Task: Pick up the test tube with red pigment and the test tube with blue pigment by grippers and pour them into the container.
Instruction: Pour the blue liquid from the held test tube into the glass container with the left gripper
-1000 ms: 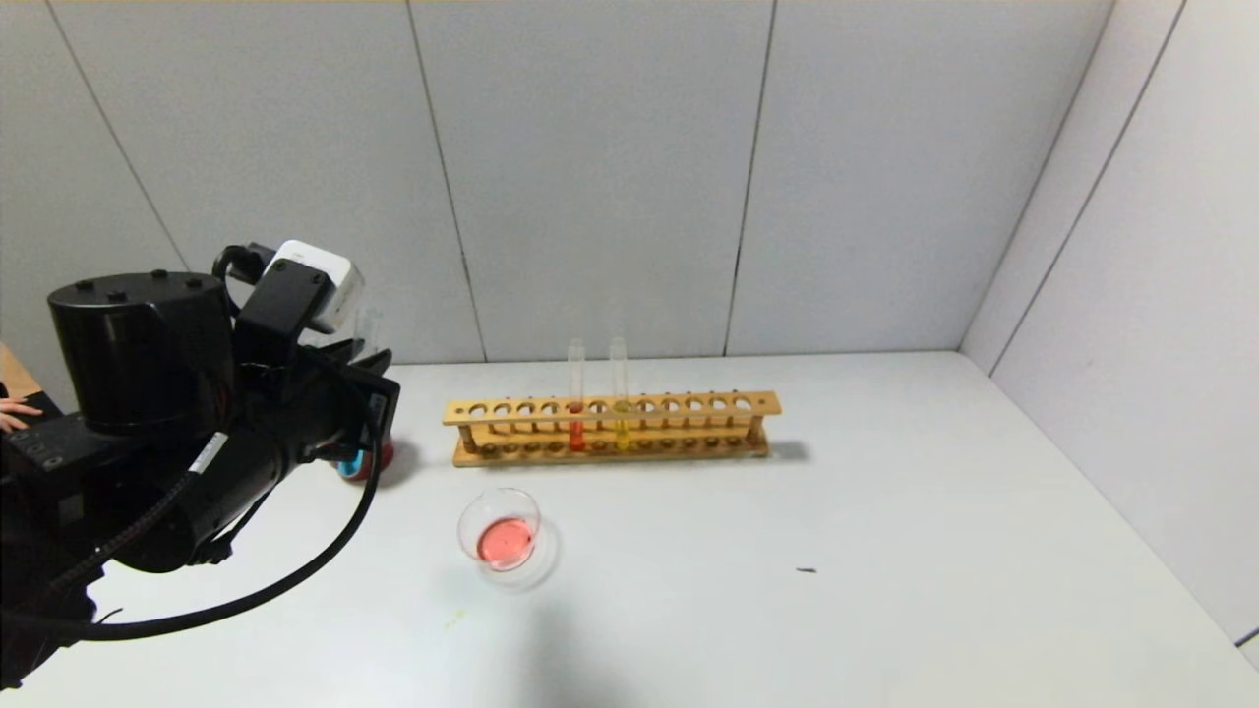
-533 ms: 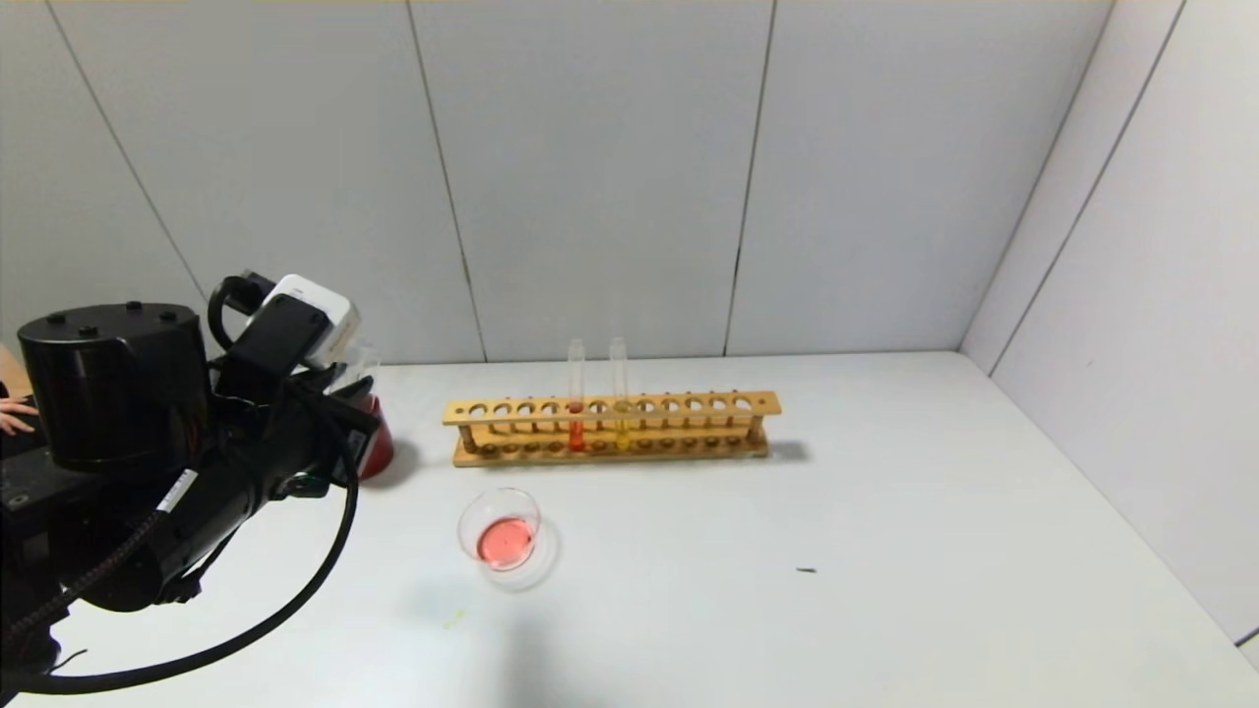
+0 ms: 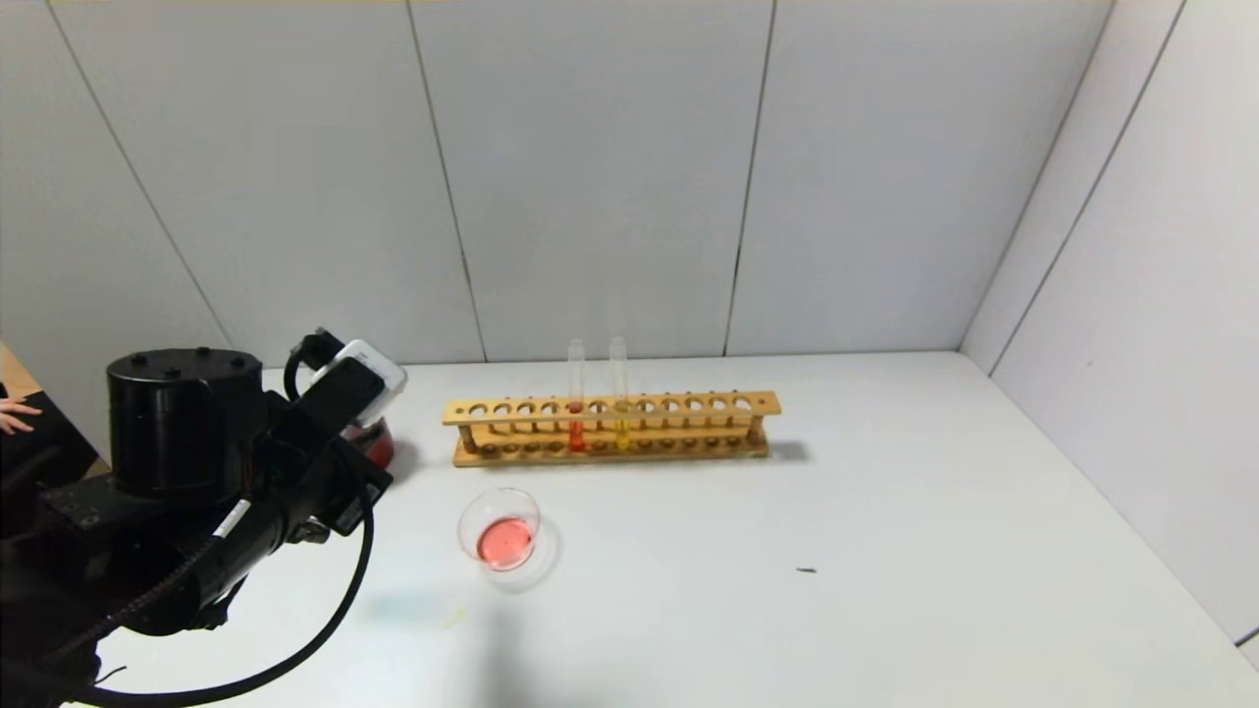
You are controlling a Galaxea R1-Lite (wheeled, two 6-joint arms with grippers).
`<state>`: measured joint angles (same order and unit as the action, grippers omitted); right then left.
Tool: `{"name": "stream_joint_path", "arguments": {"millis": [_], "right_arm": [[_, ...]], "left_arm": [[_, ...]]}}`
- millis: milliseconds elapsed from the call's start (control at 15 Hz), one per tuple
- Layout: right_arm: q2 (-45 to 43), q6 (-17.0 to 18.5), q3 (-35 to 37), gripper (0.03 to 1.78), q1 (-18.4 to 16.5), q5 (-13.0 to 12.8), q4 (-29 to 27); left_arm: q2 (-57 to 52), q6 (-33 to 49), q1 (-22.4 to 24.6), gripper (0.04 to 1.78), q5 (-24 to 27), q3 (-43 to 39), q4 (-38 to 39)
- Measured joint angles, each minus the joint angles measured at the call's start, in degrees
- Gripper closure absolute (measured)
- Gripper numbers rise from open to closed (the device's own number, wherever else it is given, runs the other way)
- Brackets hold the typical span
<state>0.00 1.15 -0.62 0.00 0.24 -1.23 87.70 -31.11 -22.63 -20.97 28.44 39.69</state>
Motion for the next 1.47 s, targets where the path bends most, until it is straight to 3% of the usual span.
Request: {"name": "stream_joint_path", "arguments": {"millis": [400, 867, 1467], "right_arm": [[0.0, 0.0, 0.0, 0.1, 0.0, 0.0, 0.0], [0.0, 0.0, 0.0, 0.1, 0.0, 0.0, 0.0], [0.0, 0.0, 0.0, 0.1, 0.0, 0.0, 0.0]], "left_arm": [[3.4, -6.7, -0.2, 1.52, -0.1, -0.4, -1.2], [3.5, -9.5, -5.3, 1.52, -2.2, 0.7, -13.2], [7.7, -12.2, -9.7, 1.52, -7.9, 10.6, -26.1]]}}
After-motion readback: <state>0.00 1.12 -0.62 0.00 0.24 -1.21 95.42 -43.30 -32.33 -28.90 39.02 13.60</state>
